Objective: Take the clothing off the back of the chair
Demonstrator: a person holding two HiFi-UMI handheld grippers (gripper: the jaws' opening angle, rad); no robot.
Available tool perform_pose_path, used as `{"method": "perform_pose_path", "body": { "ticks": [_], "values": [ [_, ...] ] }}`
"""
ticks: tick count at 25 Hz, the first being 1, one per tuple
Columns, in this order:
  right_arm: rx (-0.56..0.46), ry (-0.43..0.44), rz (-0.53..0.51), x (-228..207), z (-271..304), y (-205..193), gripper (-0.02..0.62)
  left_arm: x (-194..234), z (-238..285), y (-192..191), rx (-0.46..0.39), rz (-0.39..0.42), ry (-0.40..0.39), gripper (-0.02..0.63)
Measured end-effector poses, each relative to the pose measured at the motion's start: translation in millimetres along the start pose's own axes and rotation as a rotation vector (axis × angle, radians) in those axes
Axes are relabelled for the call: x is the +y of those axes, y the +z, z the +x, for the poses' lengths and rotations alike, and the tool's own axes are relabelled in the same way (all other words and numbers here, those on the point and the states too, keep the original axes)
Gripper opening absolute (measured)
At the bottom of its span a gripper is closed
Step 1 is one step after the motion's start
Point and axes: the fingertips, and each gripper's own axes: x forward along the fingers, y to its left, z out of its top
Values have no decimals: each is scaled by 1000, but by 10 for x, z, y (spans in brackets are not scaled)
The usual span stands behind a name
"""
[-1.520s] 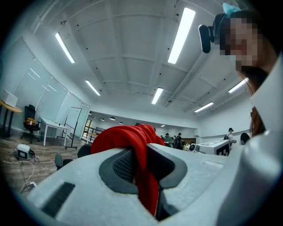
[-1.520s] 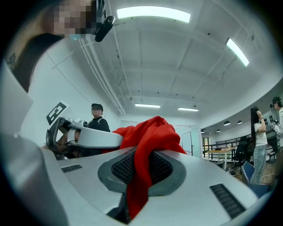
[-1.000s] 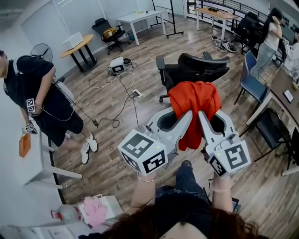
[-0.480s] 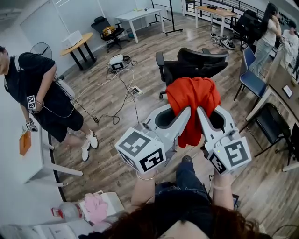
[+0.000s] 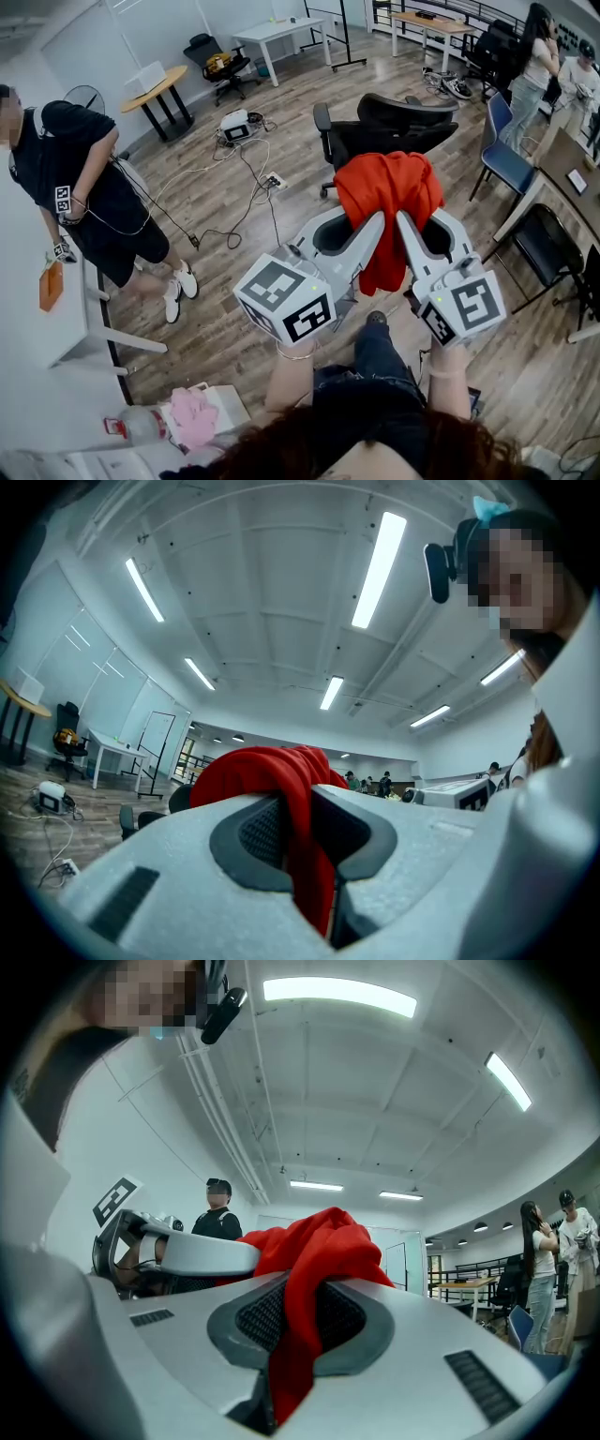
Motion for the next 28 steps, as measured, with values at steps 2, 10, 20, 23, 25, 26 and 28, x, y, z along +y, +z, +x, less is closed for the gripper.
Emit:
{"method": "perform_pose_path", "body": {
  "ticks": [2,10,20,23,25,26,28],
  "values": [
    [0,-3,-3,17,-9,6,48,-7,-20,4,2,-2,2,64],
    [7,-6,-1,-25,1,9,48,-4,26,7,5,-1,-6,64],
    [17,-18,10,-54,-67,-54,49,-44,48,-74,18,-17,-19,64],
    [18,-13,21,18,-28,-73,48,-6,-26,-70,20,-17,-15,66],
    [21,-10,26,22,-5,-100,49,22,-30,-85,22,-18,-13,66],
    [23,-9,28,13,1,-114,48,31,-22,-96,23,-19,-11,66],
    [28,-8,32,-10,9,-137,49,45,0,-117,26,-24,-9,66]
  ]
}}
